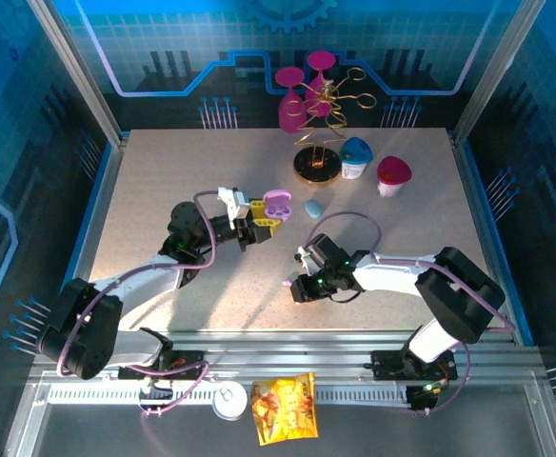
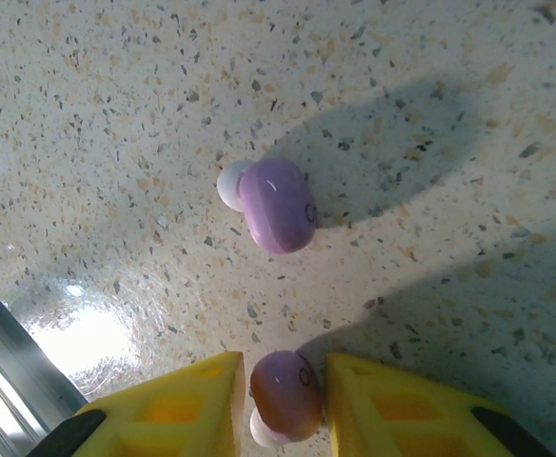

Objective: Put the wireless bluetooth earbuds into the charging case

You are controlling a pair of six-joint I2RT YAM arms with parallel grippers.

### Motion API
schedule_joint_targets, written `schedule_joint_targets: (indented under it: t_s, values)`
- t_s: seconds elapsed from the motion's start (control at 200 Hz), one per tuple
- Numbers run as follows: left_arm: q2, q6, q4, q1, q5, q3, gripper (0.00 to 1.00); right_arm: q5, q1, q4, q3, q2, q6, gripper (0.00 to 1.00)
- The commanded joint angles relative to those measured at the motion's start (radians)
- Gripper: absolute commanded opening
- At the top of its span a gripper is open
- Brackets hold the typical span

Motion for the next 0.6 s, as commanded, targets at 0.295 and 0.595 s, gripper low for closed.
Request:
schedule_joint_targets:
  t_s: [0.295, 0.595]
  values:
    - [-0.024, 0.022, 0.025, 0.006, -0.011, -0.009, 0.29, 0.06, 0.023, -0.055, 0.019, -0.028, -0.011, 0.15]
    - [-0.029, 0.029, 0.021, 0.006, -0.02, -0.011, 0.29, 0.372, -0.002, -0.224, 0.048, -0.139, 0.017, 0.15]
